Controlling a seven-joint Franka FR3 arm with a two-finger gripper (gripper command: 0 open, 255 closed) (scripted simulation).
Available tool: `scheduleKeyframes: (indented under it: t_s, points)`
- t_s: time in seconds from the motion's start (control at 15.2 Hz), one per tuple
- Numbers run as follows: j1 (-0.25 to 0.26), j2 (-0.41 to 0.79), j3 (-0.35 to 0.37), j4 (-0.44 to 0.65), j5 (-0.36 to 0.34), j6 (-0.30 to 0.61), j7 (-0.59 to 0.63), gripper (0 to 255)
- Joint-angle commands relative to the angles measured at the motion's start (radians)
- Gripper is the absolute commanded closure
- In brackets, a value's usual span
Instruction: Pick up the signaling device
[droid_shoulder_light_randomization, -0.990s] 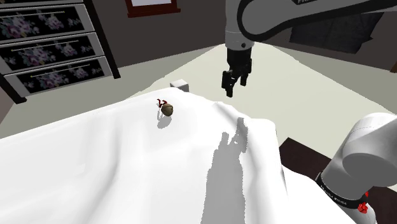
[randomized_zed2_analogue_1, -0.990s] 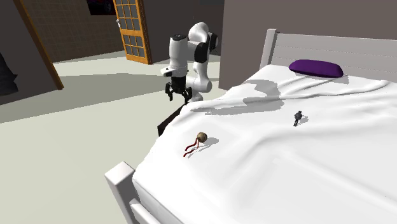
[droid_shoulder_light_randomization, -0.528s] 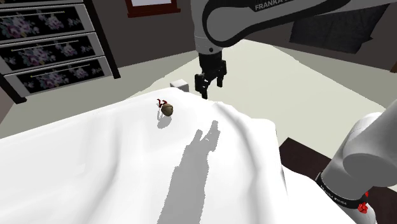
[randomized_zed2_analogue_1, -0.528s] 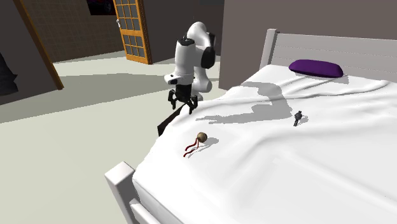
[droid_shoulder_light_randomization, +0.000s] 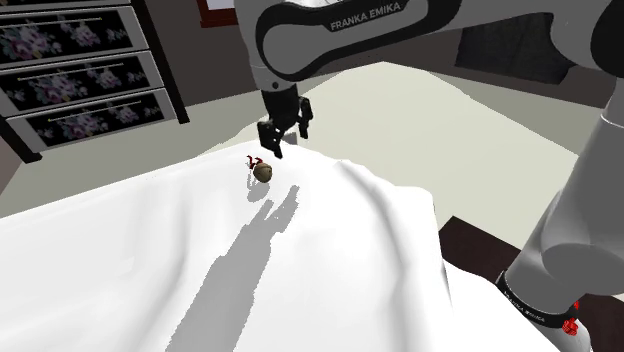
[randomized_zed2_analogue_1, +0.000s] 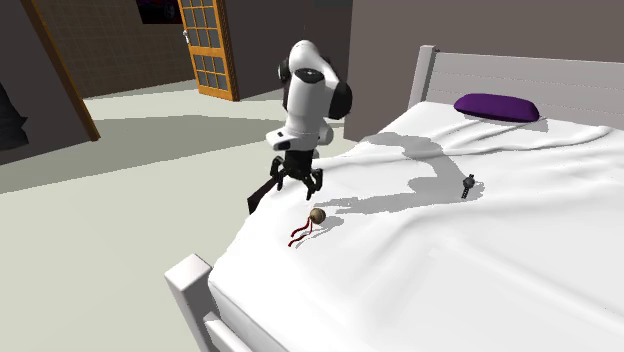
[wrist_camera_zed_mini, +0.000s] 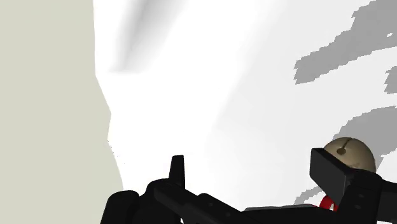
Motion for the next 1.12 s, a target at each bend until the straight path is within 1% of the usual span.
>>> scheduleKeyframes:
  t_s: [0.0,0.13,0.33,0.4,0.86,0.99,1.06]
  points:
    - [0.028,0.095,0.014,0.105,-0.048,-0.025,0.04,0]
    - [0.063,0.189,0.02,0.221,-0.095,-0.061,0.069,0]
    - [0.132,0.341,0.018,0.426,-0.163,-0.131,0.098,0]
    - [0.144,0.363,0.015,0.456,-0.172,-0.142,0.1,0]
    - [0.129,0.354,0.012,0.342,-0.172,-0.038,0.121,0]
    - [0.129,0.354,0.012,0.342,-0.172,-0.038,0.121,0]
    - [0.129,0.354,0.012,0.342,-0.172,-0.038,0.121,255]
